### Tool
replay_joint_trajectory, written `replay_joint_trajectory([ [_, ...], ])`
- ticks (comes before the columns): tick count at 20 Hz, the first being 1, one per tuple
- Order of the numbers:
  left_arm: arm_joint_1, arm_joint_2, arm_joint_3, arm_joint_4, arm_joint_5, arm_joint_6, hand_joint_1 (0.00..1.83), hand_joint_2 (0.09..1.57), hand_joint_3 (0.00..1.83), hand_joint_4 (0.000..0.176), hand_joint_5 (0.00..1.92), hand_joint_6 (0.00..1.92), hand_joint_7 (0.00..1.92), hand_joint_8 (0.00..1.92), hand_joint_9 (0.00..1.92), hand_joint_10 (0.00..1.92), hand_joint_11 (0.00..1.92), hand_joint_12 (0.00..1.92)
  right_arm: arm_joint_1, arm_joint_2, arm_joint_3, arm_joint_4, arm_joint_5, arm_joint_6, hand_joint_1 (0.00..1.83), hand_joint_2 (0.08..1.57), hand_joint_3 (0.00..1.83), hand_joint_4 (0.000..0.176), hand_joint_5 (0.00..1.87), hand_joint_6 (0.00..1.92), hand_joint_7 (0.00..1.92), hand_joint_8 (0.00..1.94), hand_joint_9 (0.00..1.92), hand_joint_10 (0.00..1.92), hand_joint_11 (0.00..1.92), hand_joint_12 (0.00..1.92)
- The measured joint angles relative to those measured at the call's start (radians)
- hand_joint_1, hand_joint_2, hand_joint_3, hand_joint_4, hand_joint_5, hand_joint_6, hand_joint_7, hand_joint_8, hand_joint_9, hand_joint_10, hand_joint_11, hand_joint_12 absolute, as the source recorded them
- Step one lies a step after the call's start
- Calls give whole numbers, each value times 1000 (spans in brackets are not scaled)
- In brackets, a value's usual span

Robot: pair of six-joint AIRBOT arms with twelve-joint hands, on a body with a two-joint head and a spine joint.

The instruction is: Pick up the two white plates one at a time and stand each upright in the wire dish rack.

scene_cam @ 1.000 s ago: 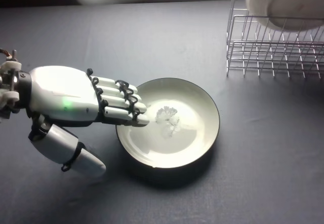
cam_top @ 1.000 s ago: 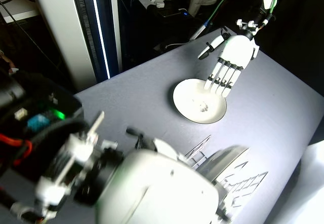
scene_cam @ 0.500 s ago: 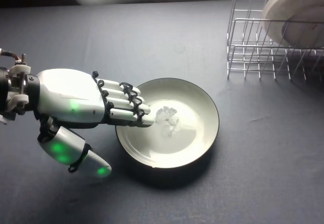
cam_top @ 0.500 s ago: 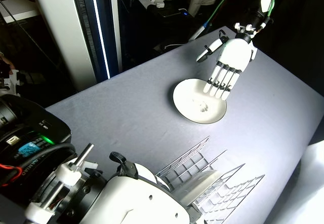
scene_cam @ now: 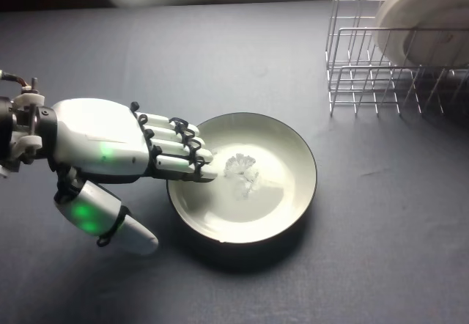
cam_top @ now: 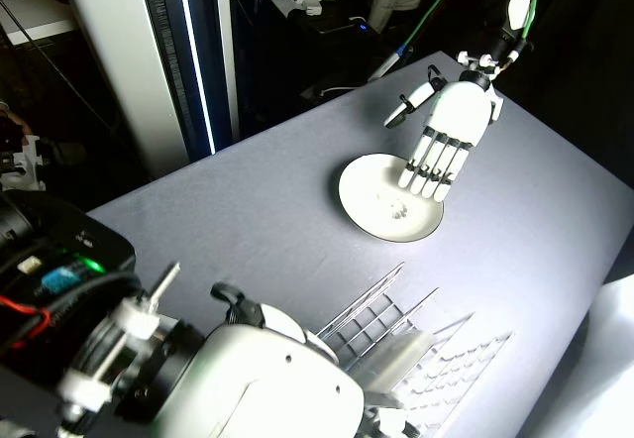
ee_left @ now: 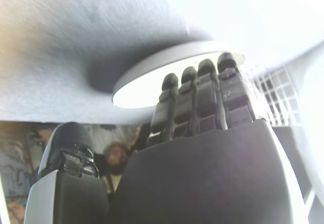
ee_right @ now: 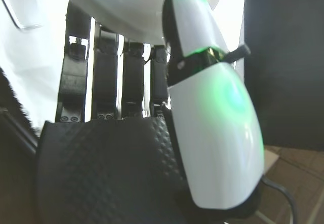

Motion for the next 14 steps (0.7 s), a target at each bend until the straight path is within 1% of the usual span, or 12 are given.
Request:
replay_joint_trajectory([
  [2,0,0,1,0,-2,0,0,1174,0,0,52,13,23,9,0,0,0,0,24,0,-14,-2,1,0,1139,1068,0,0,538,0,539,0,491,0,8,1184],
  [3,3,-4,8,-5,-7,1,0,1174,0,0,50,10,17,5,0,0,0,0,39,2,-27,-2,-1,0,1146,1043,0,0,501,0,491,0,452,0,1,1146],
  [5,3,-4,8,-5,-8,1,0,1178,0,0,46,7,15,4,0,0,0,0,63,13,-60,-8,-7,0,1022,1052,1,0,202,0,153,0,123,3,0,527],
  [6,4,-4,11,-6,-11,1,0,1180,1,0,46,7,19,6,0,0,0,0,74,16,-73,-12,-10,0,969,1021,0,0,90,7,30,0,24,0,0,258],
  [7,5,-4,11,-6,-11,1,0,1173,0,0,34,1,10,1,0,0,0,0,87,19,-90,-18,-13,1,932,968,0,0,17,1,5,0,4,0,0,51],
  [8,6,-4,11,-8,-12,1,0,1175,0,0,50,8,24,7,5,2,0,0,104,25,-105,-34,-15,0,843,912,0,0,3,0,0,0,0,0,0,9],
  [9,6,-4,12,-8,-12,1,0,1174,0,0,47,6,21,6,0,0,0,0,121,26,-120,-56,-14,1,790,896,0,0,0,0,0,0,0,0,0,1],
  [10,6,-4,12,-8,-12,1,0,1173,0,0,64,11,41,12,20,8,4,2,130,26,-130,-78,-11,0,808,848,0,0,0,0,0,0,0,0,0,0],
  [11,11,-4,13,-10,-13,2,0,1172,0,0,68,12,45,13,24,9,5,2,134,26,-139,-106,-5,0,811,838,0,0,0,0,0,0,0,0,0,0],
  [12,13,-5,14,-15,-14,2,0,1170,0,0,40,2,12,2,4,1,0,0,135,26,-151,-167,10,0,871,807,0,0,0,0,0,0,0,0,0,0],
  [13,25,-6,18,-24,-16,2,0,1166,0,0,33,0,2,0,0,0,0,0,135,26,-170,-262,33,1,856,784,0,0,0,0,0,0,0,0,0,0],
  [14,32,-10,21,-23,-17,4,0,1176,0,0,14,0,0,0,0,0,0,0,135,26,-180,-332,56,1,873,772,0,0,0,0,0,0,0,0,0,0],
])
